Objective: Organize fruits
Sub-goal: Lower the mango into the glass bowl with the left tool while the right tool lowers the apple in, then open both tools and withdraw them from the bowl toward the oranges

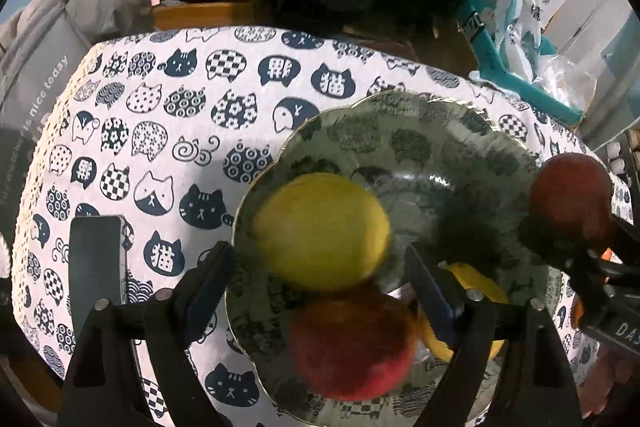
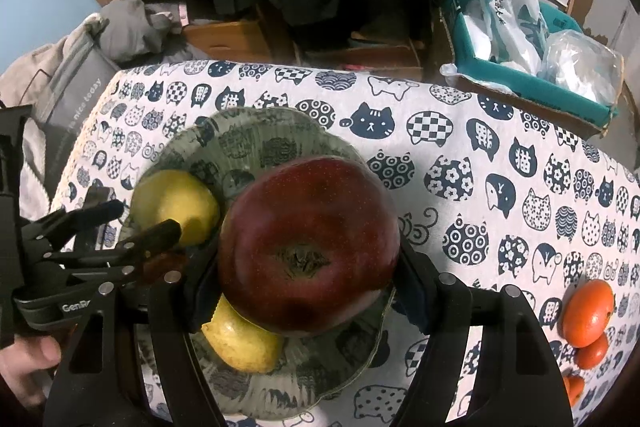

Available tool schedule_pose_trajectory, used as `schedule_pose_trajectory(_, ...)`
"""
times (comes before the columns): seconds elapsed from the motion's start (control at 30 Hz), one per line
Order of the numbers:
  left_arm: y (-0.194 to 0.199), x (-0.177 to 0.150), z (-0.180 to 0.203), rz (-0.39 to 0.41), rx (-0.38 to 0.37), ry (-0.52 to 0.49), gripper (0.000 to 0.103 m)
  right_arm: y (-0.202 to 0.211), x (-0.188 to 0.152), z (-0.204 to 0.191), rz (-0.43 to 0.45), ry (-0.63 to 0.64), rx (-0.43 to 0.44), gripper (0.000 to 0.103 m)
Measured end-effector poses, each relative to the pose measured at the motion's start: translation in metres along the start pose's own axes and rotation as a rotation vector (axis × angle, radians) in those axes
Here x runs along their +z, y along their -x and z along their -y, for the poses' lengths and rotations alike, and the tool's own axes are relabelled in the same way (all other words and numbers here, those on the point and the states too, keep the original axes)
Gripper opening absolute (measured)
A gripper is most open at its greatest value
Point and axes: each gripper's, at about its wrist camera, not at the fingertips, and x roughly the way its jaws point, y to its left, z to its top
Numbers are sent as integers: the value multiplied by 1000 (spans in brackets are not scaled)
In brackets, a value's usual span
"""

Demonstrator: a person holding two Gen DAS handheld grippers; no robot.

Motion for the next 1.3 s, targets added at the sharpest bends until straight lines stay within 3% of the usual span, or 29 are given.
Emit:
schedule_pose_trajectory(0.3, 26, -7, -7, 40, 57, 19, 91, -8, 3, -14, -10, 20, 11, 74)
schedule_pose_trajectory(0.57, 36, -22, -38, 36, 38, 110, 91, -31, -2, -33, -78, 68, -2, 74)
schedule_pose_trajectory(0.8, 38, -28, -40, 28, 10, 117, 91, -37, -2, -40, -98, 99, -19, 78)
schedule_pose_trajectory(1.13, 58, -27, -33, 62, -6, 91, 91, -4, -4, -43, -54, 149, -58, 82)
schedule_pose_trajectory(1.3, 84, -32, -33, 108, -17, 93, 91, 40, -8, -31, 36, 117, -95, 82)
